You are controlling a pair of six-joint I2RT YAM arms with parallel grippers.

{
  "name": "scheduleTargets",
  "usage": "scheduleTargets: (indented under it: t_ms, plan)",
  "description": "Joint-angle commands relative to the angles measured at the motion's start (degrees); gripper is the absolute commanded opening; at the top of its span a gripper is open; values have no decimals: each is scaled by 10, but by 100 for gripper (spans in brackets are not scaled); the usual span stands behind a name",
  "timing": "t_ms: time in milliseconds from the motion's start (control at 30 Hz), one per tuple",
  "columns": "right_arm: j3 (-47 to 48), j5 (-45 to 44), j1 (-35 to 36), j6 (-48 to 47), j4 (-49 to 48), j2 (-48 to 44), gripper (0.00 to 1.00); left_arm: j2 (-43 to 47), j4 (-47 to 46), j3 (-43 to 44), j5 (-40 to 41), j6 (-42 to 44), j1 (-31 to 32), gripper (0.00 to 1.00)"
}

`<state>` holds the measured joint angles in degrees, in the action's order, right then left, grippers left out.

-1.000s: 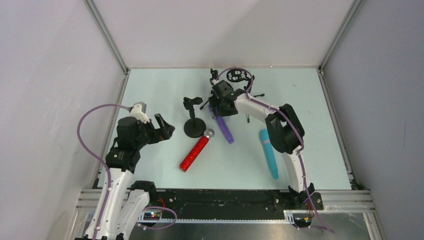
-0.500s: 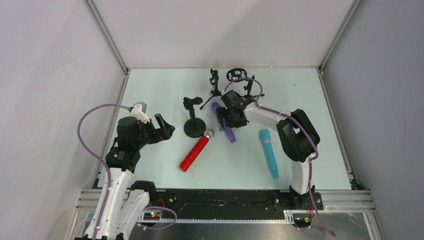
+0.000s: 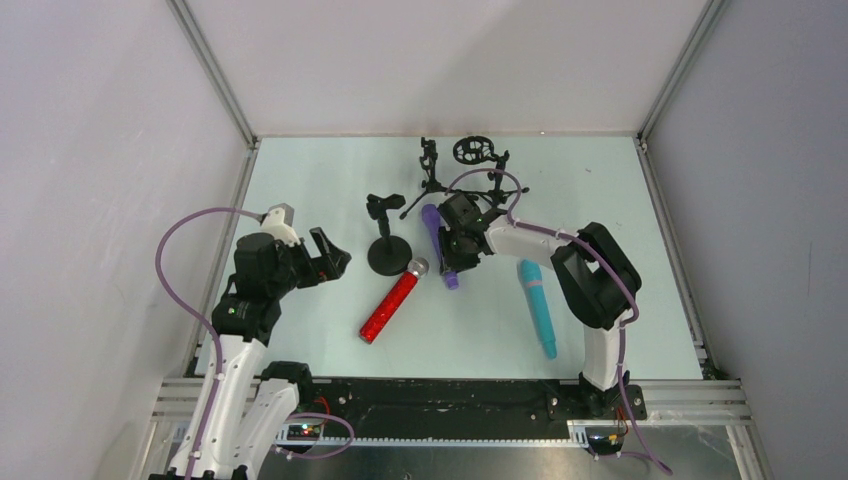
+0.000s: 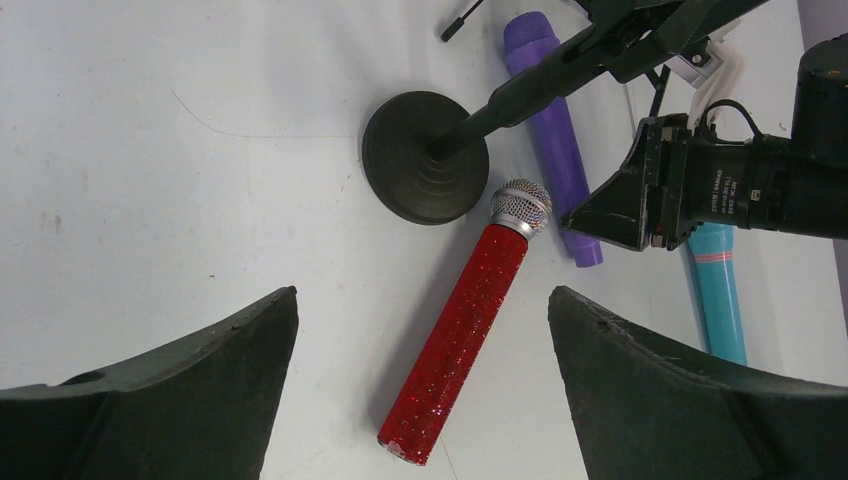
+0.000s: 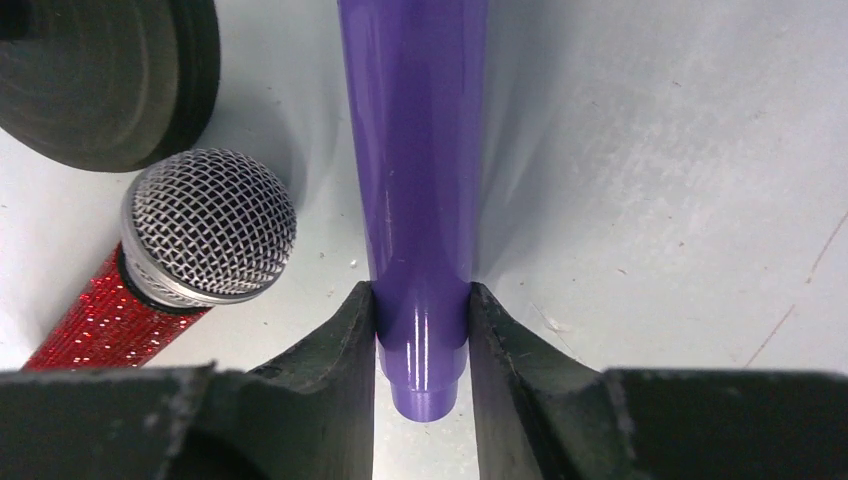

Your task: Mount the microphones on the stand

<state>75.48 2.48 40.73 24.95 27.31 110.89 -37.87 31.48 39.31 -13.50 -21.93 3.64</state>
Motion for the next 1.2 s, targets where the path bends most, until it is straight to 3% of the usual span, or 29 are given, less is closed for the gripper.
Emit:
scheduleTargets:
  t_ms: [0, 267, 467, 533, 633, 767, 900, 1167]
  plan:
    - [2, 17, -4, 33, -37, -4, 22, 2, -3, -2, -6, 8, 1, 98]
    - [23, 19, -9, 66, -54, 13, 22, 1, -4, -1, -7, 7, 1, 98]
    - [41, 10, -5, 65, -51, 19, 29, 2, -3, -1, -7, 7, 1, 98]
    - [42, -4, -4, 62, -47, 14, 37, 2, -3, -1, -7, 8, 1, 98]
    - [41, -20, -1, 53, -40, 3, 60, 2, -3, -1, -6, 7, 1, 98]
    - [41, -53, 5, 36, -39, -15, 82, 1, -3, -1, -8, 8, 1, 98]
    - [41, -59, 6, 27, -40, -34, 88, 1, -3, -2, -7, 8, 1, 98]
    - [23, -69, 16, 8, -37, -94, 91, 1, -3, -2, -5, 8, 1, 98]
